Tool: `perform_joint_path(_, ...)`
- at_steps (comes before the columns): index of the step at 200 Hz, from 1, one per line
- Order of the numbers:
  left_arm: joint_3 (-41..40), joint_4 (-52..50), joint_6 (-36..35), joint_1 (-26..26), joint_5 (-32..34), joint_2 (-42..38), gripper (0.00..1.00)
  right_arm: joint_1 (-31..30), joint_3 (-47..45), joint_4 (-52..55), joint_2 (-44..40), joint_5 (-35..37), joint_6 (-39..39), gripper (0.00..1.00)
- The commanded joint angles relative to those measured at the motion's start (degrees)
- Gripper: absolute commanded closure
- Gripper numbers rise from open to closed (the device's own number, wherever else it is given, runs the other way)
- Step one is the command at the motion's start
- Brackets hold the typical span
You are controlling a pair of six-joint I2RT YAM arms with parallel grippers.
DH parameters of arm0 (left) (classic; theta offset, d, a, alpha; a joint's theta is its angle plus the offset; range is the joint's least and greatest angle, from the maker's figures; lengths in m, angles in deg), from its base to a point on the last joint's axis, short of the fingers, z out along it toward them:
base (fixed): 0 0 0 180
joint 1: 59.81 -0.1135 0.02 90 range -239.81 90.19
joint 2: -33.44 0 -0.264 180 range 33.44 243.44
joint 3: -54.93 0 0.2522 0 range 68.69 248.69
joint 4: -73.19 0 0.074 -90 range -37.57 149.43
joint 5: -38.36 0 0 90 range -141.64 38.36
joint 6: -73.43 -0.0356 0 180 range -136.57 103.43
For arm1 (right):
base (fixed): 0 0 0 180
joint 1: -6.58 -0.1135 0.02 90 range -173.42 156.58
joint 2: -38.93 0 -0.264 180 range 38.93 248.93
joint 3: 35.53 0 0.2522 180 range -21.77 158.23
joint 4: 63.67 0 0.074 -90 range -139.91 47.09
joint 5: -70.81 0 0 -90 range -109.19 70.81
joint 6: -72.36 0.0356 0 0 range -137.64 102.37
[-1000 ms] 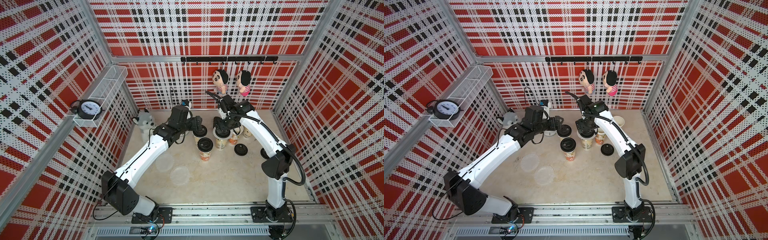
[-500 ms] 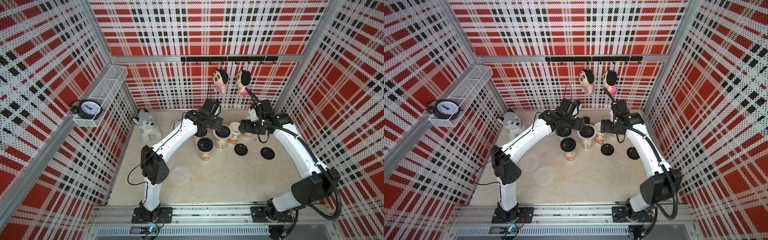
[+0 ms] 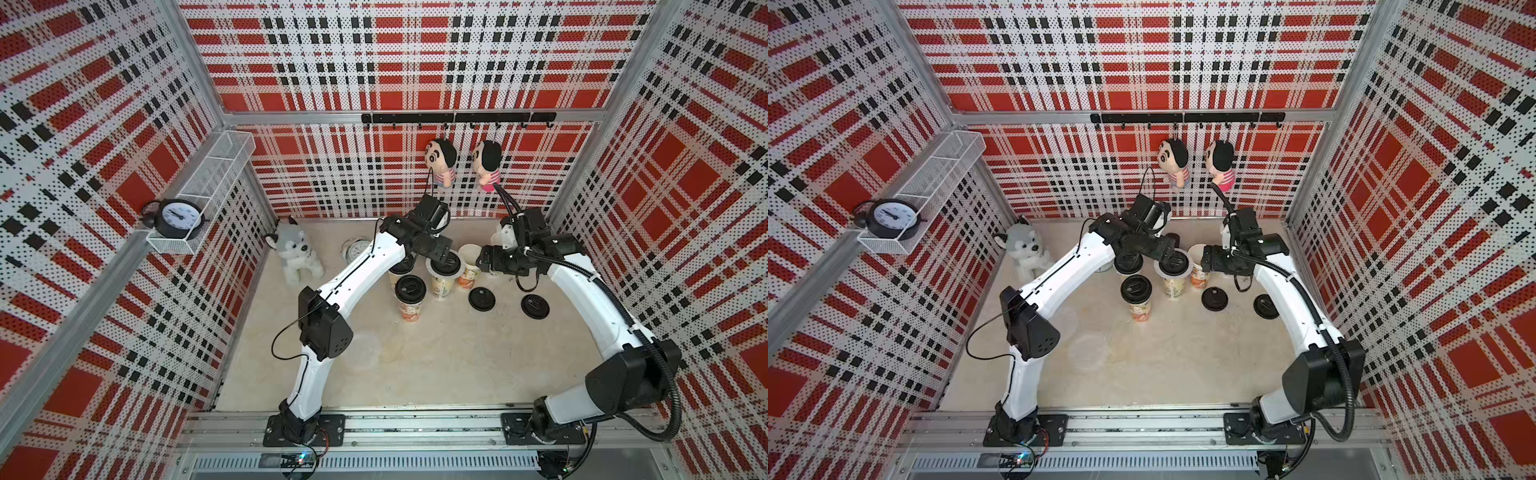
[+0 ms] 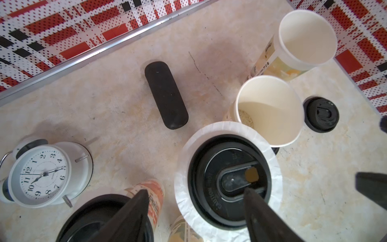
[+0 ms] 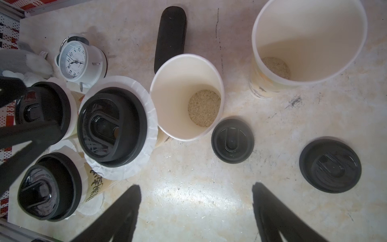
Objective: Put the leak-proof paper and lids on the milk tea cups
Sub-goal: Secure the cup lid on the cup.
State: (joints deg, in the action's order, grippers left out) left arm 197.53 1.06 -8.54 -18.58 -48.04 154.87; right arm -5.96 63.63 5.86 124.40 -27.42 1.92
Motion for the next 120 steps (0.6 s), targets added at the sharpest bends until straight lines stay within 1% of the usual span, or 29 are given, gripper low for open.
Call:
perform_joint_path(1, 1.42, 0.40, -0.30, 0.32, 1.24, 1.68, 0.25, 0.32, -0.76, -1.19, -2.06, -0.74, -0.48, 0.13)
perform_joint_path(61, 1.70, 0.43, -0.36, 0.51, 3.40, 3.12, 0.25, 0.35, -1.52, -0.97, -2.94, -0.38, -0.48, 0.13)
perform_joint_path(120, 1.35, 0.68, -0.54, 0.94, 3.46, 3.99, 0.25, 0.41, -1.99, -0.95, -3.22, -0.47, -0.39, 0.13)
